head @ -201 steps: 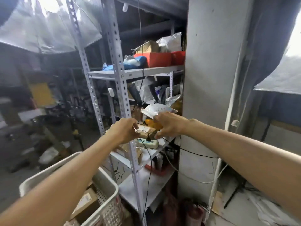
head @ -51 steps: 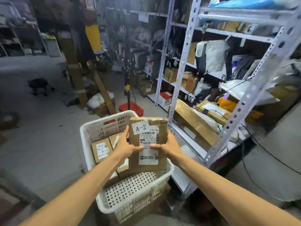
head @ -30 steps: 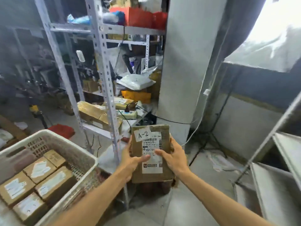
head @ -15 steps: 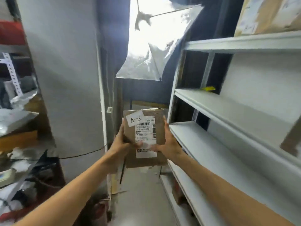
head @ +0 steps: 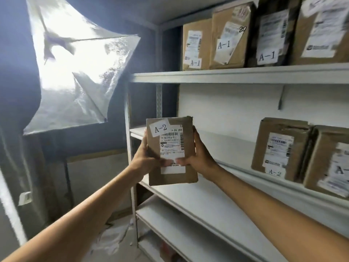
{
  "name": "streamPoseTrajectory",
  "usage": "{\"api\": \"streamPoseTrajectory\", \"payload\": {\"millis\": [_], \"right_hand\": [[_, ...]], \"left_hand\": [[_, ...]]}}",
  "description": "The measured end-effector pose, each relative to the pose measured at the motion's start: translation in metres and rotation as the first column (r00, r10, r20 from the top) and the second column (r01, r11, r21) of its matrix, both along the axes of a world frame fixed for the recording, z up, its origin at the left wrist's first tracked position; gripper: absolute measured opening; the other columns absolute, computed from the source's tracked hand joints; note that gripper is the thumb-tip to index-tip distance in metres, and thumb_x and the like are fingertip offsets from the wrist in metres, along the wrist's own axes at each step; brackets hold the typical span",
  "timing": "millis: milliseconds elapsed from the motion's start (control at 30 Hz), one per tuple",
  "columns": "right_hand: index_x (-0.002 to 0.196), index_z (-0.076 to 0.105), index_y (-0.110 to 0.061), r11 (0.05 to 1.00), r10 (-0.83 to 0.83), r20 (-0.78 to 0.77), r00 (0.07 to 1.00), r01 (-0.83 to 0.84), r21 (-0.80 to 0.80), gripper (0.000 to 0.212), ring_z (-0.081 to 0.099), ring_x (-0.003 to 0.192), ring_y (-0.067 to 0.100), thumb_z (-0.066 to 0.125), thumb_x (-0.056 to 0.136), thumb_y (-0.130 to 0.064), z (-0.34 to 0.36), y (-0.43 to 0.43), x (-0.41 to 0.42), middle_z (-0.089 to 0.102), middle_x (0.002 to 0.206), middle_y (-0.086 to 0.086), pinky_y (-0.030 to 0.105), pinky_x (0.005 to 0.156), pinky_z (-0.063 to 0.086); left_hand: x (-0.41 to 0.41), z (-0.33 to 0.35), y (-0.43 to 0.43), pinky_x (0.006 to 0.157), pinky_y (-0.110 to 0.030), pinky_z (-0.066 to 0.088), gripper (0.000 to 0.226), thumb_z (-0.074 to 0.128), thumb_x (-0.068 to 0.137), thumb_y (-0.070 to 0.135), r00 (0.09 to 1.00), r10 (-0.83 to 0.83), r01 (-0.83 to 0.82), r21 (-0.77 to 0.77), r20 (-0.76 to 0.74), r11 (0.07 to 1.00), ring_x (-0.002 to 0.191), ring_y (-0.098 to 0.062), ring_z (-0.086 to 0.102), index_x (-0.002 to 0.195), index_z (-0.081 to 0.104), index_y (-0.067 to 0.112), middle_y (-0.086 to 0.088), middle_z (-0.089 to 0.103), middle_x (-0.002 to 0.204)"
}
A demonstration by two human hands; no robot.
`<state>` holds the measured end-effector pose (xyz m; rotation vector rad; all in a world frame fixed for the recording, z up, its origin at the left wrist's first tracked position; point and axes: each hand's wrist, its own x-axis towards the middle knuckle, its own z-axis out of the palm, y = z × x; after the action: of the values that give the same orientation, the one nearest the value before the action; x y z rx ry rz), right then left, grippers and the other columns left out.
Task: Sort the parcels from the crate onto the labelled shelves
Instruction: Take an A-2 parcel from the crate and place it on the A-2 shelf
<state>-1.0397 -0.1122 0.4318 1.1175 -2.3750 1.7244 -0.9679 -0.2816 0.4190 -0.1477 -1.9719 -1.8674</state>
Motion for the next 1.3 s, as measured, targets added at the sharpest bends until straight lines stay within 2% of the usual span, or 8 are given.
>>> {"api": "streamPoseTrajectory", "payload": {"millis": [233,367,600,700,800,933,1133,1300], "right_hand": [[0.151,0.009,-0.029,0.981,-0.195,0.045,0.98,0.196,-0.007,0.113,0.052,0.117,0.015,0.077,0.068,0.007,-0.016,0.032,-0.056,0.05,0.134,-0.005,0.035,0.093,0.053],[0.151,0.01,-0.03,0.962,-0.268,0.056,0.962,0.27,-0.033,0.112,0.047,0.104,0.001,0.077,0.069,0.006,-0.016,0.049,-0.095,0.049,0.129,-0.009,0.004,0.071,0.046],[0.152,0.008,-0.023,0.916,-0.377,0.077,0.923,0.384,-0.117,0.111,0.045,0.122,0.016,0.074,0.07,0.011,-0.002,0.074,-0.147,0.046,0.139,0.004,0.004,0.063,0.048],[0.152,0.009,-0.017,0.892,-0.42,0.065,0.905,0.425,-0.153,0.109,0.047,0.114,0.013,0.071,0.069,0.016,-0.002,0.081,-0.164,0.047,0.135,0.009,0.002,0.059,0.046],[0.151,0.004,-0.015,0.863,-0.443,0.117,0.889,0.458,-0.212,0.105,0.045,0.103,0.009,0.063,0.073,0.024,-0.008,0.084,-0.175,0.039,0.142,0.017,0.003,0.056,0.046],[0.15,0.004,-0.015,0.796,-0.515,0.187,0.836,0.548,-0.258,0.099,0.046,0.119,0.023,0.055,0.077,0.027,-0.026,0.081,-0.185,0.032,0.146,0.019,0.019,0.067,0.054],[0.15,0.001,-0.015,0.709,-0.657,0.149,0.739,0.672,-0.212,0.099,0.035,0.125,0.011,0.061,0.078,0.02,-0.049,0.078,-0.2,0.026,0.149,0.014,0.001,0.076,0.043],[0.151,0.003,-0.019,0.598,-0.776,0.148,0.613,0.79,-0.133,0.109,0.025,0.135,0.014,0.072,0.073,0.011,-0.057,0.079,-0.207,0.023,0.15,0.007,0.029,0.111,0.033]], "left_hand": [[-0.084,-0.013,0.011,0.069,-0.038,0.059,0.091,0.072,0.065,-0.02,0.973,-0.225,0.226,-0.035,0.044,0.973,0.107,-0.028,0.064,0.136,0.038,0.026,-0.011,0.062,0.117],[-0.135,-0.004,0.029,0.063,-0.032,0.059,0.089,0.076,0.065,-0.013,0.969,-0.243,0.246,-0.082,0.045,0.966,0.099,-0.021,0.064,0.131,0.041,0.035,-0.002,0.06,0.114],[-0.209,0.014,0.057,0.061,-0.031,0.059,0.083,0.071,0.069,-0.016,0.936,-0.35,0.347,-0.111,-0.017,0.931,0.094,-0.013,0.069,0.132,0.041,0.029,-0.003,0.061,0.114],[-0.235,0.015,0.063,0.062,-0.035,0.059,0.085,0.067,0.074,-0.016,0.916,-0.4,0.395,-0.11,-0.034,0.912,0.099,-0.024,0.068,0.139,0.035,0.028,-0.007,0.06,0.12],[-0.259,0.008,0.07,0.047,-0.022,0.052,0.088,0.065,0.077,-0.015,0.899,-0.435,0.425,-0.148,-0.045,0.893,0.092,-0.023,0.07,0.144,0.03,0.03,-0.006,0.061,0.12],[-0.29,-0.006,0.076,0.057,-0.029,0.058,0.093,0.066,0.076,-0.016,0.901,-0.433,0.426,-0.141,-0.025,0.894,0.1,-0.031,0.066,0.148,0.027,0.03,-0.009,0.058,0.128],[-0.322,-0.024,0.076,0.074,-0.043,0.06,0.097,0.069,0.077,-0.01,0.906,-0.422,0.405,-0.224,-0.036,0.887,0.109,-0.026,0.062,0.148,0.023,0.036,0.001,0.059,0.128],[-0.325,-0.038,0.082,0.082,-0.036,0.058,0.102,0.072,0.077,-0.004,0.904,-0.418,0.383,-0.267,-0.087,0.884,0.12,-0.022,0.054,0.151,0.014,0.035,0.001,0.05,0.139]]}}
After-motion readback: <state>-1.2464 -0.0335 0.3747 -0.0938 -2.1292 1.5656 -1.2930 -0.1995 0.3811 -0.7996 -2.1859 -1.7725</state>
